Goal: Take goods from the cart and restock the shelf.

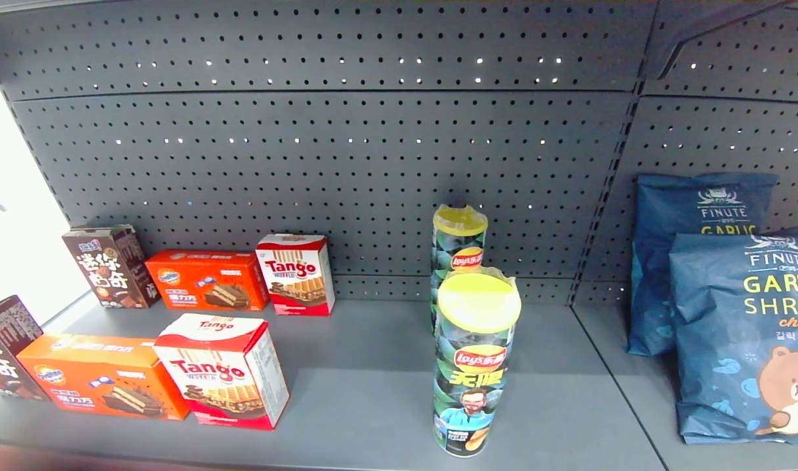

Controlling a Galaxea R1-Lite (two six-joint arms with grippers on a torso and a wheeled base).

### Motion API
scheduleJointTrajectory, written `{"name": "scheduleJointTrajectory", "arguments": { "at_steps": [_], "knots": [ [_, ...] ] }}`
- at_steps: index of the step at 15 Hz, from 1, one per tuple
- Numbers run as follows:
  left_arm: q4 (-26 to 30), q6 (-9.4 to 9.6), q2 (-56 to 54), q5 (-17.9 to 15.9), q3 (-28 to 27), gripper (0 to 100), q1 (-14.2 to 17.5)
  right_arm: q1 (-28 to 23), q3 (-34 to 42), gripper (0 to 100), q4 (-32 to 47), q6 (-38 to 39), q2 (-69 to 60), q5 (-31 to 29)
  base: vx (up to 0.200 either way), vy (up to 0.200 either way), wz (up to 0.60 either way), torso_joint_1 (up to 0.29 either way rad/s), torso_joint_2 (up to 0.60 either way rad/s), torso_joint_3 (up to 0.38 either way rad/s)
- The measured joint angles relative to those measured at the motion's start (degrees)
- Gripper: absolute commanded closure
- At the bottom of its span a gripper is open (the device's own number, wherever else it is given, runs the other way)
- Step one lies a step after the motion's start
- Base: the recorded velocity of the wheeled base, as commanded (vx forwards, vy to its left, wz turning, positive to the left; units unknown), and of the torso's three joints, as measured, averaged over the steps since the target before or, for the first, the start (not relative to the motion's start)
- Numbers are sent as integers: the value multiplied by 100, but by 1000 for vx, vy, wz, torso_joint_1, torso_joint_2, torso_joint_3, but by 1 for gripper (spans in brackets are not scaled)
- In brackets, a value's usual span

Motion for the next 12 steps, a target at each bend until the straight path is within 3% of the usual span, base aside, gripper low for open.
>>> {"name": "scheduleJointTrajectory", "arguments": {
  "at_steps": [8,12],
  "knots": [
    [0,-20,-182,385,168,0,26,59,13,0,-2,-2,-63,2,0,0,0,0,0,0],
    [-23,-41,-212,594,308,0,166,1075,13,0,6,11,-171,7,0,0,0,0,0,0]
  ]
}}
